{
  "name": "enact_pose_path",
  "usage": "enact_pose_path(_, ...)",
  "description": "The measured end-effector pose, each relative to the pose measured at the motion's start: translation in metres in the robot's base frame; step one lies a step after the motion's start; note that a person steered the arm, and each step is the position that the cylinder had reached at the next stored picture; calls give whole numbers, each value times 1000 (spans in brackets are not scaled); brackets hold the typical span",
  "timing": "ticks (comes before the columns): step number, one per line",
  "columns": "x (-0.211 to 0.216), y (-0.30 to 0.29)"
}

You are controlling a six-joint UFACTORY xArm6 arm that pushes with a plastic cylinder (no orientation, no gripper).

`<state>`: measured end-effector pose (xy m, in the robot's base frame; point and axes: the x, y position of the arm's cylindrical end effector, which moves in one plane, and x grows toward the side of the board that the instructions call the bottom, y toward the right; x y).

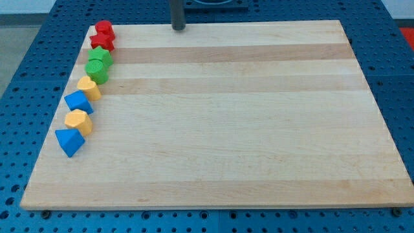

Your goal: Move your arm towards left bottom corner of the board

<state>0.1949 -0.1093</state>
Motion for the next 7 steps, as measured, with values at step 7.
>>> enact_pose_path(7,-3,-84)
